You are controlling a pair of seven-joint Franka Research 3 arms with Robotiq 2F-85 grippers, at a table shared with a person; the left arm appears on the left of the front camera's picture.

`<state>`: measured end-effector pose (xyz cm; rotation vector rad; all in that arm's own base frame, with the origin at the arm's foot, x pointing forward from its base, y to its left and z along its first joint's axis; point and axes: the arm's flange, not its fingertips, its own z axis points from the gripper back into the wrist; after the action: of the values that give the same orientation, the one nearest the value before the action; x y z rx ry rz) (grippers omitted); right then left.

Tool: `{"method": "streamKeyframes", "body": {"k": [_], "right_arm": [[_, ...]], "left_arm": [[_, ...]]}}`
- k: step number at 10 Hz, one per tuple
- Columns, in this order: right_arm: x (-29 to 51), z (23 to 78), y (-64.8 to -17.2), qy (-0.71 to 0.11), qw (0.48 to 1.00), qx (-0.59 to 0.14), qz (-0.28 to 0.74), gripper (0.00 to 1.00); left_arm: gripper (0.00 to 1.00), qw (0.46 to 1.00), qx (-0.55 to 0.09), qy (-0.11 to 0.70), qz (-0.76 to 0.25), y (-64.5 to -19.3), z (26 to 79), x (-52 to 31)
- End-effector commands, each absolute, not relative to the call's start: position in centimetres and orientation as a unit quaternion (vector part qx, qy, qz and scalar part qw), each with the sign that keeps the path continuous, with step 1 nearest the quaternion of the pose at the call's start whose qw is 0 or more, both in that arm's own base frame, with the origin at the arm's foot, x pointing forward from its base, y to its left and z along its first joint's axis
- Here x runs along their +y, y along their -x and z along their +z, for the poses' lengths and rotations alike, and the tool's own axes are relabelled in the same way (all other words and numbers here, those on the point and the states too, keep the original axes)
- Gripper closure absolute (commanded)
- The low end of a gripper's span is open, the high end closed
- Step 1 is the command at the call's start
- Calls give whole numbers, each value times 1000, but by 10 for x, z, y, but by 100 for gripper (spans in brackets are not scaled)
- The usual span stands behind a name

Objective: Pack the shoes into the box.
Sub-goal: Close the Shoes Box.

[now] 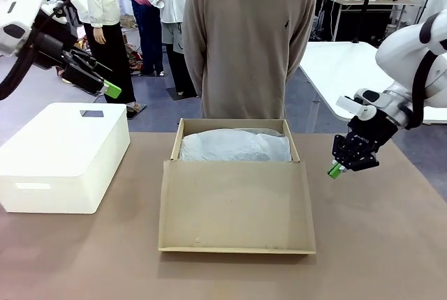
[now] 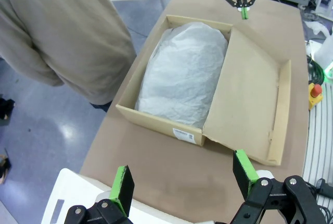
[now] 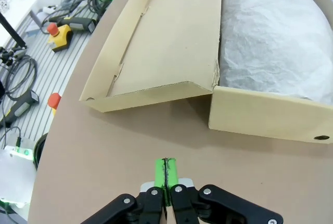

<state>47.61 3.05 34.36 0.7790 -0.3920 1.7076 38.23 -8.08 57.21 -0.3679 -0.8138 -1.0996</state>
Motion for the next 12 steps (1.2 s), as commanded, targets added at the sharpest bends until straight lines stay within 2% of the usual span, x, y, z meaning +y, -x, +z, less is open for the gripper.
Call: {"method": "streamKeyframes", "body": {"k": [1, 6, 12], "right_arm": [[32, 343, -475, -325, 574, -181, 729, 100], [31, 342, -476, -335, 574, -165, 729, 100], [47, 307, -471, -367, 559, -206, 714, 100]], "left_arm": [[0, 755, -377, 177, -507, -383, 572, -81], [0, 755, -377, 177, -507, -383, 572, -81], [0, 755, -377, 177, -507, -383, 572, -81]]}}
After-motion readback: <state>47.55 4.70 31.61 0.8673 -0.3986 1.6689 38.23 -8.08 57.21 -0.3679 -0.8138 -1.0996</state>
